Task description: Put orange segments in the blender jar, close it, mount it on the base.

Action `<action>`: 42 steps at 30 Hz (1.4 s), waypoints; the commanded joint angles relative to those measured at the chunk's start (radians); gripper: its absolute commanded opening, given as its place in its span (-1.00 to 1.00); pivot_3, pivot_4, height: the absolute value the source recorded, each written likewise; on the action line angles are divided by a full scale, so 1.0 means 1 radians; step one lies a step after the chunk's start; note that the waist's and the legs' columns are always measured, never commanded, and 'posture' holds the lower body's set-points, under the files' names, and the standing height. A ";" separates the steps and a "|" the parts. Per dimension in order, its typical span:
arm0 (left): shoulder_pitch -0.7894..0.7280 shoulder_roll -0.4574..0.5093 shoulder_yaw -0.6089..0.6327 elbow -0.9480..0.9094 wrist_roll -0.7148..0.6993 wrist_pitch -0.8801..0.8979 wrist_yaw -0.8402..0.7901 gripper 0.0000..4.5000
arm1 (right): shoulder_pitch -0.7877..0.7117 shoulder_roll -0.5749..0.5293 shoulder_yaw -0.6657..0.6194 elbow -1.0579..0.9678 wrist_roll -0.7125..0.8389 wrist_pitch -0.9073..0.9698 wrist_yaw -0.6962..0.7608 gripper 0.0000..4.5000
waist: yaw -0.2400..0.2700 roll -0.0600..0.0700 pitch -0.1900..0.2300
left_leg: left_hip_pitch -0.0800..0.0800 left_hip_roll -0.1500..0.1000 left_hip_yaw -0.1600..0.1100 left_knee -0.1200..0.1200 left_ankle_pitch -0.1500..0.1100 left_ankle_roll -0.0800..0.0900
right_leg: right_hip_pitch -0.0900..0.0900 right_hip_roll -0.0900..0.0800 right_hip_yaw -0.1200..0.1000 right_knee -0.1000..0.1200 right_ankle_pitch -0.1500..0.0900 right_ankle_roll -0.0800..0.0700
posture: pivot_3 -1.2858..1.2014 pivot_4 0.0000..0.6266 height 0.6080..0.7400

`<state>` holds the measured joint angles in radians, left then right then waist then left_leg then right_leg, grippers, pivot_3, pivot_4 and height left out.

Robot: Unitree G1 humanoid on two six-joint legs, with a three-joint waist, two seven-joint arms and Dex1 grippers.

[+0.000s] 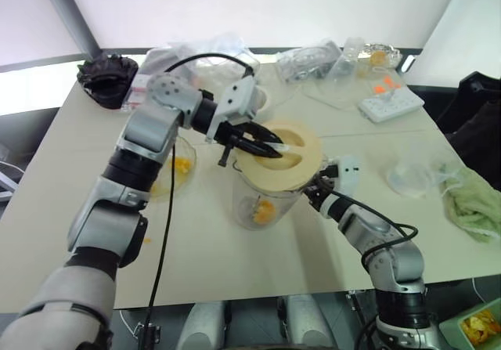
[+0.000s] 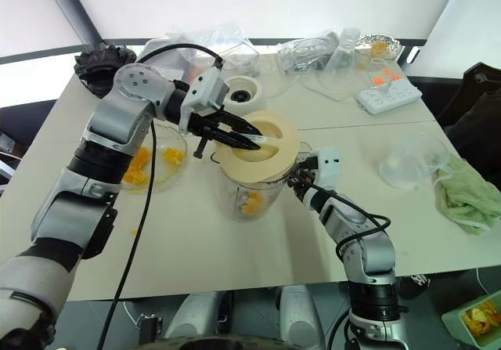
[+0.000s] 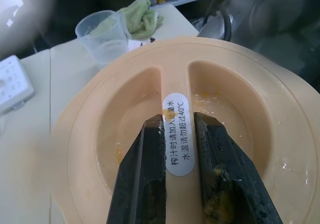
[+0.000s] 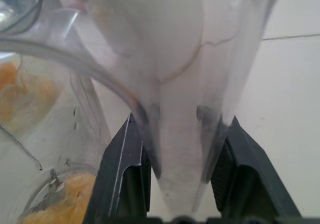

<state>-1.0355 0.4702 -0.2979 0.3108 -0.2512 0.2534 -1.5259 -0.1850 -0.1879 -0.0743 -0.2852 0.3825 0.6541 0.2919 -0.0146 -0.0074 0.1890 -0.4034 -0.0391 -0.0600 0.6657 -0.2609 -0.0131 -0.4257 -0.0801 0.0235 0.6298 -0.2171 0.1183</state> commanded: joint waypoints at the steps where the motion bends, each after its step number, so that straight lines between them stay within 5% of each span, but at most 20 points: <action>1: 0.078 0.042 -0.059 0.011 0.051 0.022 -0.036 -0.87 | -0.094 -0.001 -0.109 -0.073 0.009 -0.186 -0.022 -0.59 | 0.004 0.000 0.000 | 0.000 0.000 0.000 0.000 0.000 0.000 | 0.000 0.000 0.000 0.000 0.000 0.000 | 0.03 -0.52 1.00; 19: 0.212 0.158 -0.114 -0.114 0.113 0.094 0.028 -0.87 | -0.106 -0.015 -0.045 -0.112 -0.094 -0.323 0.001 -0.59 | -0.004 0.000 0.001 | -0.002 0.000 0.000 0.000 0.000 0.000 | -0.003 0.000 0.000 0.000 0.000 0.000 | 0.03 -0.52 1.00; 42: 0.207 0.087 -0.185 -0.133 0.202 0.472 0.442 -0.87 | -0.132 -0.075 -0.006 -0.158 -0.165 -0.321 -0.024 -0.59 | 0.008 0.000 0.000 | 0.013 0.000 -0.001 -0.001 0.000 0.000 | 0.016 -0.002 -0.001 -0.003 -0.003 -0.002 | 0.03 -0.52 1.00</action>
<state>-0.9297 0.5213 -0.3444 0.0692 -0.2447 0.5582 -1.2216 -0.2194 -0.2581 -0.0012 -0.2528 0.1790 0.4748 0.2589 -0.0069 -0.0071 0.1887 -0.3900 -0.0390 -0.0615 0.6650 -0.2610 -0.0130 -0.4094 -0.0820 0.0222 0.6271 -0.2199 0.1165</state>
